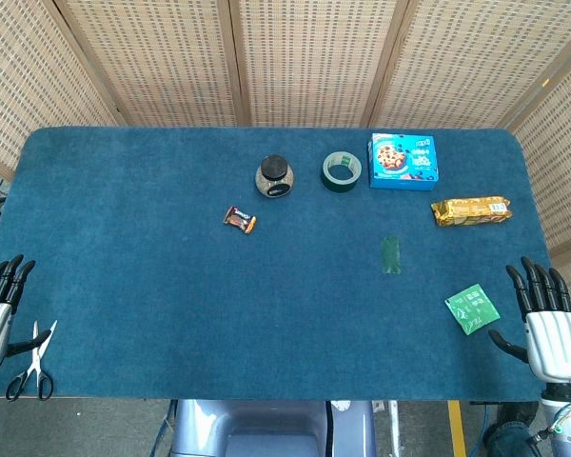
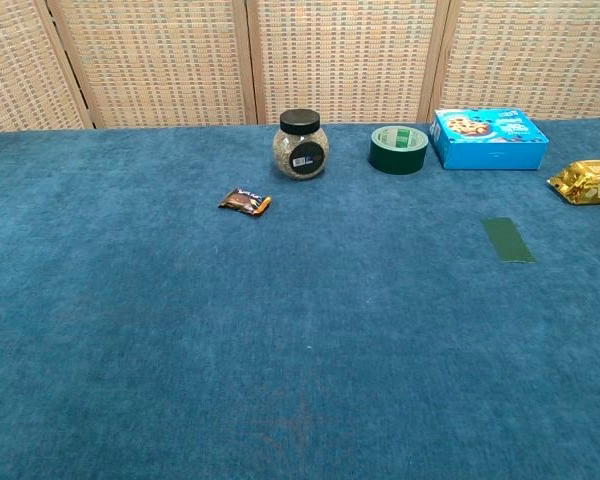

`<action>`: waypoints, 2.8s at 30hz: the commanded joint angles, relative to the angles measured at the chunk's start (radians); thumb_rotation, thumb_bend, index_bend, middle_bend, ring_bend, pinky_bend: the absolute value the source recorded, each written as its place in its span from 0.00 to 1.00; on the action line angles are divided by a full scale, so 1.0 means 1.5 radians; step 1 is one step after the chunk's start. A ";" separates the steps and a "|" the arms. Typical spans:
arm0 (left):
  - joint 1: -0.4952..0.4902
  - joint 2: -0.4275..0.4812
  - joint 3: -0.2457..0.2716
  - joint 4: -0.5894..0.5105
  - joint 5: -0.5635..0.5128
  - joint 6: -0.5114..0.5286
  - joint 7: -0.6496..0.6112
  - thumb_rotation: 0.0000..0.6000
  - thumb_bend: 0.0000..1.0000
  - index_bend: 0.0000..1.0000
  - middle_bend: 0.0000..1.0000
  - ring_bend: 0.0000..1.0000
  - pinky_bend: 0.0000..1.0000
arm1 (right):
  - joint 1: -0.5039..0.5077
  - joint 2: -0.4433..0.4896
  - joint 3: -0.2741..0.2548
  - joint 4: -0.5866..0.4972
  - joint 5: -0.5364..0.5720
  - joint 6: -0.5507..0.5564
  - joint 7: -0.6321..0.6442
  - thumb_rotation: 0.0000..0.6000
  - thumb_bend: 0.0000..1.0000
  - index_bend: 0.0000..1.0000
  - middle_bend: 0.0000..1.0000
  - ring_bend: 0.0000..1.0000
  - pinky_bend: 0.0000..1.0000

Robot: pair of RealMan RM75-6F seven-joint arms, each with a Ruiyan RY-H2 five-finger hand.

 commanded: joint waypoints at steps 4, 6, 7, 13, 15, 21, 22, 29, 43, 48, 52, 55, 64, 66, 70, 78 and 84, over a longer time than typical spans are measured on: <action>0.000 0.000 0.000 0.000 0.000 0.001 0.000 1.00 0.00 0.00 0.00 0.00 0.00 | 0.002 -0.001 -0.001 0.002 0.000 -0.003 -0.001 1.00 0.00 0.00 0.00 0.00 0.00; 0.000 -0.001 0.000 0.000 0.001 0.001 0.001 1.00 0.00 0.00 0.00 0.00 0.00 | 0.003 -0.002 -0.001 0.003 0.001 -0.006 -0.002 1.00 0.00 0.00 0.00 0.00 0.00; 0.000 -0.001 0.000 -0.001 0.002 0.001 0.002 1.00 0.00 0.00 0.00 0.00 0.00 | 0.004 -0.003 -0.001 0.004 0.002 -0.008 -0.003 1.00 0.00 0.00 0.00 0.00 0.00; -0.001 -0.012 -0.003 0.008 0.008 0.011 0.003 1.00 0.00 0.00 0.00 0.00 0.00 | 0.046 0.004 0.008 -0.007 0.007 -0.076 -0.007 1.00 0.00 0.00 0.00 0.00 0.00; -0.002 -0.015 -0.002 0.011 0.010 0.009 0.006 1.00 0.00 0.00 0.00 0.00 0.00 | 0.075 0.009 0.018 -0.009 0.012 -0.117 -0.009 1.00 0.03 0.02 0.00 0.00 0.00; -0.004 -0.028 -0.010 0.014 0.001 0.012 0.031 1.00 0.00 0.00 0.00 0.00 0.00 | 0.186 0.019 0.072 -0.001 0.068 -0.264 -0.052 1.00 0.07 0.06 0.00 0.00 0.00; -0.005 -0.029 -0.010 0.014 -0.001 0.010 0.033 1.00 0.00 0.00 0.00 0.00 0.00 | 0.200 0.016 0.080 0.004 0.077 -0.278 -0.066 1.00 0.09 0.07 0.00 0.00 0.00; -0.012 -0.031 -0.017 0.010 -0.027 -0.012 0.047 1.00 0.00 0.00 0.00 0.00 0.00 | 0.302 -0.021 0.127 0.056 0.168 -0.400 -0.137 1.00 0.45 0.22 0.00 0.00 0.00; -0.032 -0.031 -0.033 0.010 -0.074 -0.054 0.057 1.00 0.00 0.00 0.00 0.00 0.00 | 0.422 -0.137 0.126 0.224 0.307 -0.552 -0.216 1.00 0.52 0.25 0.00 0.00 0.00; -0.034 -0.033 -0.036 0.011 -0.082 -0.056 0.059 1.00 0.00 0.00 0.00 0.00 0.00 | 0.442 -0.185 0.108 0.296 0.319 -0.581 -0.206 1.00 0.53 0.29 0.00 0.00 0.00; -0.035 -0.033 -0.036 0.009 -0.084 -0.056 0.060 1.00 0.00 0.00 0.00 0.00 0.00 | 0.458 -0.215 0.098 0.348 0.315 -0.607 -0.186 1.00 0.61 0.31 0.00 0.00 0.00; -0.036 -0.034 -0.035 0.009 -0.085 -0.057 0.064 1.00 0.00 0.00 0.00 0.00 0.00 | 0.470 -0.238 0.092 0.383 0.310 -0.619 -0.172 1.00 0.62 0.33 0.00 0.00 0.00; -0.037 -0.039 -0.033 0.009 -0.089 -0.057 0.074 1.00 0.00 0.00 0.00 0.00 0.00 | 0.495 -0.279 0.082 0.436 0.310 -0.644 -0.164 1.00 0.65 0.34 0.00 0.00 0.00; -0.038 -0.040 -0.033 0.008 -0.091 -0.058 0.076 1.00 0.00 0.00 0.00 0.00 0.00 | 0.497 -0.284 0.080 0.442 0.310 -0.646 -0.163 1.00 0.66 0.34 0.00 0.00 0.00; -0.040 -0.042 -0.034 0.010 -0.095 -0.063 0.079 1.00 0.00 0.00 0.00 0.00 0.00 | 0.502 -0.293 0.079 0.452 0.314 -0.648 -0.166 1.00 0.66 0.34 0.00 0.00 0.00; -0.042 -0.041 -0.034 0.009 -0.098 -0.064 0.080 1.00 0.00 0.00 0.00 0.00 0.00 | 0.504 -0.297 0.074 0.454 0.316 -0.638 -0.173 1.00 0.66 0.34 0.00 0.00 0.00; -0.042 -0.039 -0.032 0.008 -0.098 -0.065 0.078 1.00 0.00 0.00 0.00 0.00 0.00 | 0.501 -0.293 0.066 0.447 0.321 -0.640 -0.183 1.00 0.66 0.34 0.00 0.00 0.00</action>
